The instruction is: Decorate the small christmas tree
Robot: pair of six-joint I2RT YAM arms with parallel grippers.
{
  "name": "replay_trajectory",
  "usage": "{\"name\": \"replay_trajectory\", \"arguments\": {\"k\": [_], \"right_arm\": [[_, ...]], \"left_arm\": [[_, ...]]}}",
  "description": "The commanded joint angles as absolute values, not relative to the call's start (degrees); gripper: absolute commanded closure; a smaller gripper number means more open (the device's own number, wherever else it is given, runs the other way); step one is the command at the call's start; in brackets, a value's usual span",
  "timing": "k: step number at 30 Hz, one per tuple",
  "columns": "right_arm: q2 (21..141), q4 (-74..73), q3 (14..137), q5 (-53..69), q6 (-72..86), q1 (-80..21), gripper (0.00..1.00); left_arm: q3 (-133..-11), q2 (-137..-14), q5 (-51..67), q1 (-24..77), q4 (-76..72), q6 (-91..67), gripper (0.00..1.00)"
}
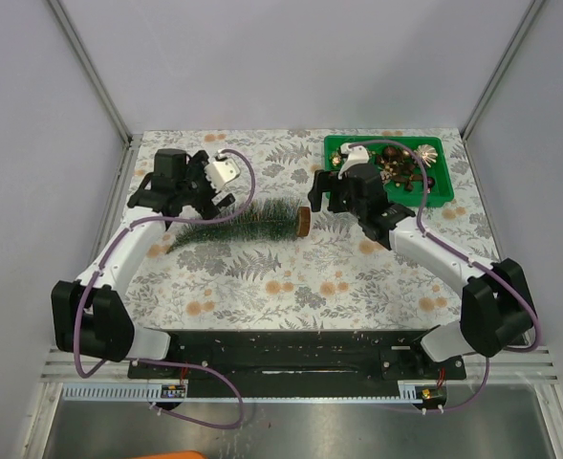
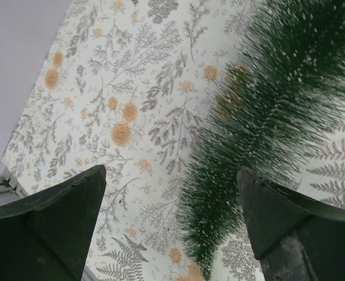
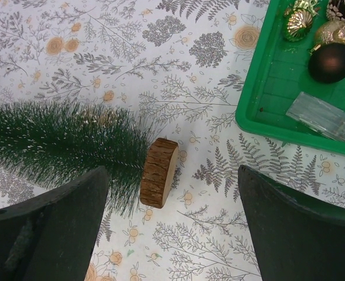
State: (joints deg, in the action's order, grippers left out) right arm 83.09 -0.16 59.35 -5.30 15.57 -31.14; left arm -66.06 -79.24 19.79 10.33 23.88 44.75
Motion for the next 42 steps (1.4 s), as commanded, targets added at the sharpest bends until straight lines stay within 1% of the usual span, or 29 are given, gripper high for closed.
{"name": "replay_trajectory", "arguments": {"k": [1,6,15,19,23,24,26,29,34,38,40,42], "right_arm": [[84.5,2.4,61.6,-5.1,14.7,-31.7,0.01],[88.8,1.8,65.6,-3.8,14.2,-32.2,0.01],[103.2,-4.2,82.2,-2.2,11.7,-35.9,0.0],[109.3,-7.2,89.0,-0.9,10.4,-37.6,0.01],[114.7,-10.0,95.4,-1.5,8.6,-39.7,0.0],[115.8,-11.0,97.1,-1.8,8.1,-40.1,0.01],[118.5,-12.7,99.7,-2.4,7.5,-41.0,0.01],[119.6,-13.9,100.2,-2.1,5.7,-42.4,0.02],[118.4,-14.7,96.8,2.1,1.6,-44.6,0.03],[118.1,-16.3,95.4,3.2,0.4,-45.5,0.07],[118.6,-17.1,95.4,3.9,0.4,-45.6,0.14],[119.3,-17.8,95.4,4.1,0.4,-45.8,0.24]], "left_arm": [[-62.4,-74.3,23.5,9.3,24.0,47.5,0.02],[-60.8,-70.8,22.9,8.8,26.4,49.0,0.02],[-59.9,-68.0,23.2,6.9,31.0,49.3,0.05],[-61.0,-64.5,25.6,6.2,37.1,48.3,0.07],[-64.1,-61.7,29.3,6.2,43.7,44.0,0.06],[-64.4,-61.1,30.1,6.2,44.1,43.0,0.01],[-65.1,-59.9,31.2,6.2,45.4,40.9,0.01],[-65.7,-58.8,32.9,6.2,47.0,38.2,0.01],[-64.9,-57.8,33.2,6.2,46.2,32.1,0.01],[-63.7,-56.5,32.0,6.2,43.3,27.9,0.01],[-63.6,-56.3,30.8,6.2,42.5,26.5,0.01],[-63.9,-56.4,29.4,6.2,42.4,26.3,0.01]]}}
